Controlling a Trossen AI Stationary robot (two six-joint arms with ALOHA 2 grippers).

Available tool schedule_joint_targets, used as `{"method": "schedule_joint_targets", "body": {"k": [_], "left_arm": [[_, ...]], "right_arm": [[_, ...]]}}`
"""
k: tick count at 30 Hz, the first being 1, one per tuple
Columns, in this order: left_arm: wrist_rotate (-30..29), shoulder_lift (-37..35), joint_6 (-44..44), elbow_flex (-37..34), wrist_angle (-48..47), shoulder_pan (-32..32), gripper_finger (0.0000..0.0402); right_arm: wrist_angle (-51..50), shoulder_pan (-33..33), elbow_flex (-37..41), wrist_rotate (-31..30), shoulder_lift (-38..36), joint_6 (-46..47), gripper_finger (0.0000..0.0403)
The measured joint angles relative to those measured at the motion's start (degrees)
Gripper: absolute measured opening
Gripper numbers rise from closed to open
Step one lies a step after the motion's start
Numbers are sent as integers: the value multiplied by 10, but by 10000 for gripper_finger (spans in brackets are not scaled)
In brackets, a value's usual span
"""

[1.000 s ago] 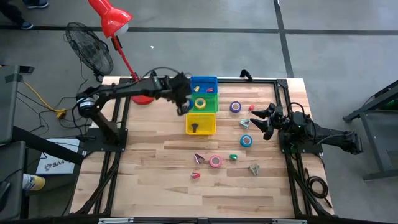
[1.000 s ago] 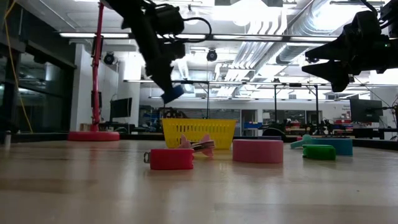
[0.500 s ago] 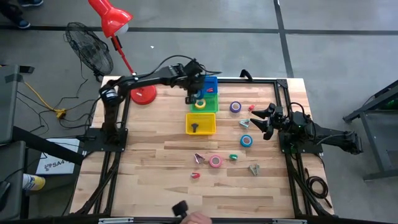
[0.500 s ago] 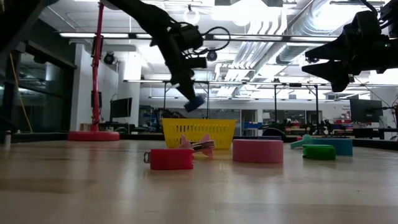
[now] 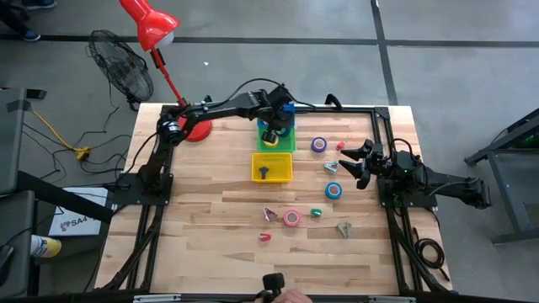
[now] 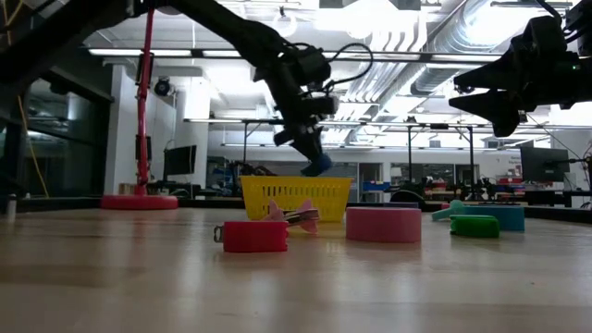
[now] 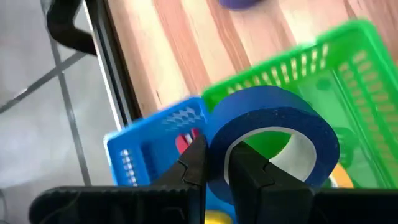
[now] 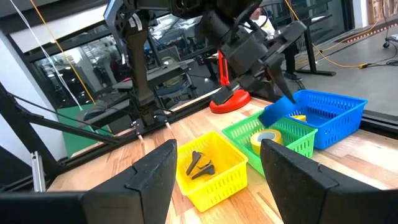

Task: Pick and place Stapler, Stapler remover, tape
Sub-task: Put the bottom blue tape into the green bin

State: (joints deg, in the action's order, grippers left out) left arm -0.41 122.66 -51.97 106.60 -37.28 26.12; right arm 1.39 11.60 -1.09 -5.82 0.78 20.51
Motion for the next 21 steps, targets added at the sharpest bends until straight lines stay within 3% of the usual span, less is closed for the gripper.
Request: {"method": "schedule_joint_targets", "body": {"k": [6,21], "left_arm": [[-39,29,38,28,-7,-11,43],[-47,30,43,32,-36,-25,96]], "right_arm": [[0,0,0,0,0,0,222],[0,0,0,0,0,0,222]]}}
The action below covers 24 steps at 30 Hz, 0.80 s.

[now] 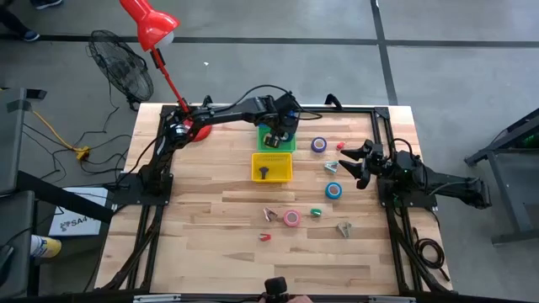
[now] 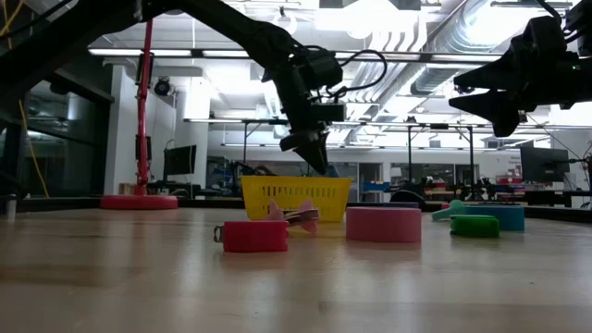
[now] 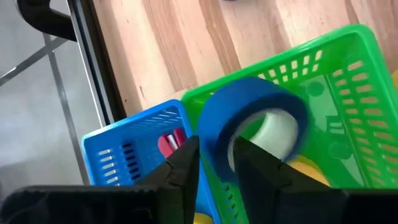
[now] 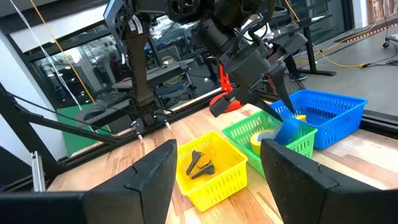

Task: Pick and place Stapler, Stapler remover, tape
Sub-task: Put the bottom blue tape into the green bin

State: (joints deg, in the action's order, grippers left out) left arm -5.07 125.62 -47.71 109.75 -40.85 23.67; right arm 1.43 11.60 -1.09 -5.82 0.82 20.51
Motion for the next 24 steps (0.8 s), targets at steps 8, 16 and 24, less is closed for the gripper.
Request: {"method": "schedule_joint_targets", "body": {"k": [8,16,24], "left_arm": [[-13,0,0,0,-20,-1,148],[-25,0,4,24,-50,-1,158],[102,0,4,36,-55,-5,146]], "right_arm": [[0,0,0,0,0,0,222],[0,0,0,0,0,0,222],[0,0,0,0,0,0,222]]}}
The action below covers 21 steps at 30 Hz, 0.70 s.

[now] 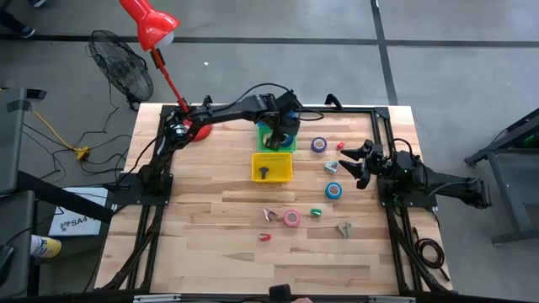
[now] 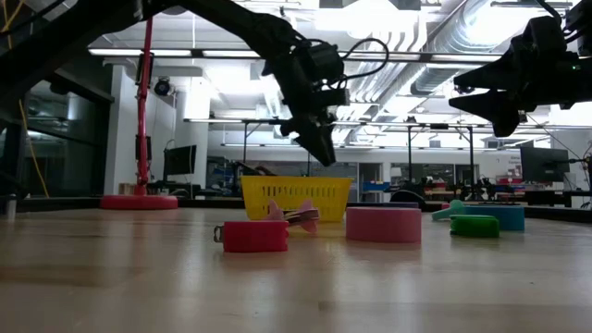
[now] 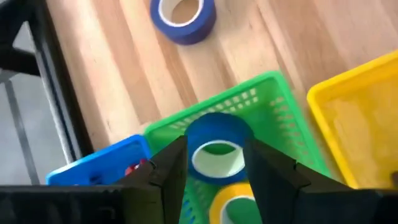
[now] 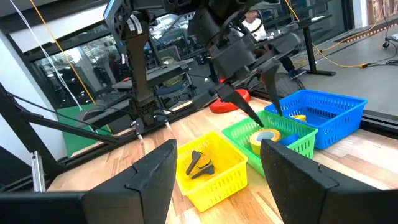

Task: Pick and place Stapler, Stapler remover, tape
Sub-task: Put the bottom blue tape into the green bin

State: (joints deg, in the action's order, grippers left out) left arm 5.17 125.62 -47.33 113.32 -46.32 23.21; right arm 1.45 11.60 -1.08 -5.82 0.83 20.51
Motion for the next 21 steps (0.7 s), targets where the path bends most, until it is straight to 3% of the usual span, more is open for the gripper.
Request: {"method": "schedule_joint_targets", "body": {"k": [9,21], "left_arm": [[8,6,4,-8,34,-1,10],[0,31,42,-9,39,-4,2]], "right_arm": [[0,0,0,0,0,0,222],[0,0,0,0,0,0,222]]}}
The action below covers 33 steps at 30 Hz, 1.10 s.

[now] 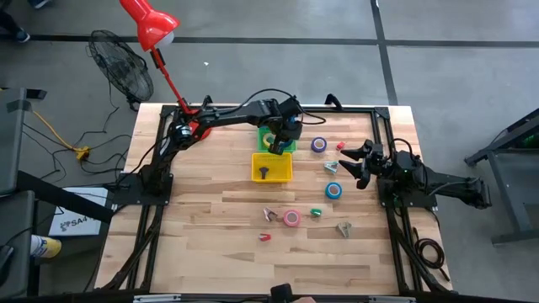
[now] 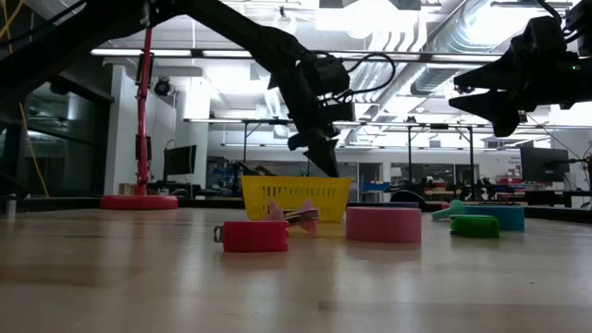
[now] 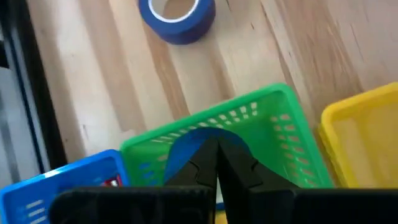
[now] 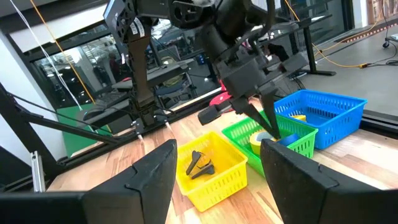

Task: Pick and place Stapler, Stapler remover, tape
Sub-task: Put the bottom blue tape into the green bin, then put the pink staple remover into the yellow bin

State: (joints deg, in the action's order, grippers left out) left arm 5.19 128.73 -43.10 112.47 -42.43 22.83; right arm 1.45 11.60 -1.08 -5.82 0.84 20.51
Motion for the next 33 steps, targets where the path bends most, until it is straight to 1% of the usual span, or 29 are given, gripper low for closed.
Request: {"method": "schedule_joint_targets", "body": {"k": [2,5,14,16,20,23,28,33], "left_arm": [[-13,6,5,1,11,0,2],[-25,9,10,0,-3,0,1],[-31,16,14,0,-6,0,1],[-32,12,16,5,-24,0,0],[-38,-19,16,27,-67,4,0],[-39,-42,25,28,-99,8,0],[-43,-79,36,27,-177,18,0],[-39,-123,36,-11,-191,21,0]], "right_arm": [[0,0,0,0,0,0,223],[0,0,0,0,0,0,222],[0,0,0,0,0,0,222],[0,0,0,0,0,0,222],[0,0,0,0,0,0,222],[0,0,0,0,0,0,223],[0,0,0,0,0,0,222],[0,0,0,0,0,0,222]]}}
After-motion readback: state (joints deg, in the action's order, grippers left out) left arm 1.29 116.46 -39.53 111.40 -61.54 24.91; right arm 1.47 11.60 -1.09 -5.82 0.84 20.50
